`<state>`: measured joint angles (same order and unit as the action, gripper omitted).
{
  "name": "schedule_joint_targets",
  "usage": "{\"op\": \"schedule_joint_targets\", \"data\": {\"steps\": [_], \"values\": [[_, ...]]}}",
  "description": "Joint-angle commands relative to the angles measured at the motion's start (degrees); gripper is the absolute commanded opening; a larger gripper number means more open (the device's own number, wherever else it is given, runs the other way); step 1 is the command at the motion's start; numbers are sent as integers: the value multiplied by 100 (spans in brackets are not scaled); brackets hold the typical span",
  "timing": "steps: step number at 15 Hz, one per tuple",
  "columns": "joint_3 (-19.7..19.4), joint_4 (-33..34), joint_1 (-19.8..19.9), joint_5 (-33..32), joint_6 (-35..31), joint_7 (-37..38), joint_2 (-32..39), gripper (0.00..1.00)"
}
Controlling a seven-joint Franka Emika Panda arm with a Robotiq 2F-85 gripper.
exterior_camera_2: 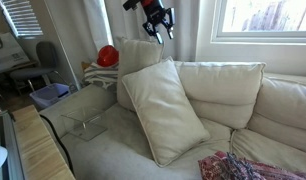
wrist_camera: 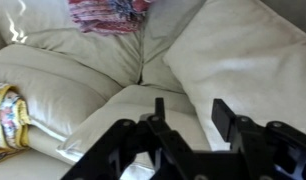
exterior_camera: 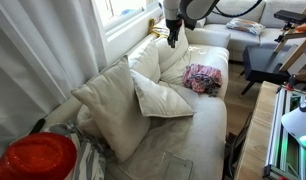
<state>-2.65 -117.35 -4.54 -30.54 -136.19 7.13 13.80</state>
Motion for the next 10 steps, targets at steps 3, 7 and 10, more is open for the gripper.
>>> {"op": "schedule_joint_targets", "data": {"steps": [3,7,10], "values": [[493,571,-144,1657,-633,520,1144,99],[496,1079,-415,2392,-1483,1178,1987,100],[415,1351,-670,2850,-2168,1750,2515,100]]}}
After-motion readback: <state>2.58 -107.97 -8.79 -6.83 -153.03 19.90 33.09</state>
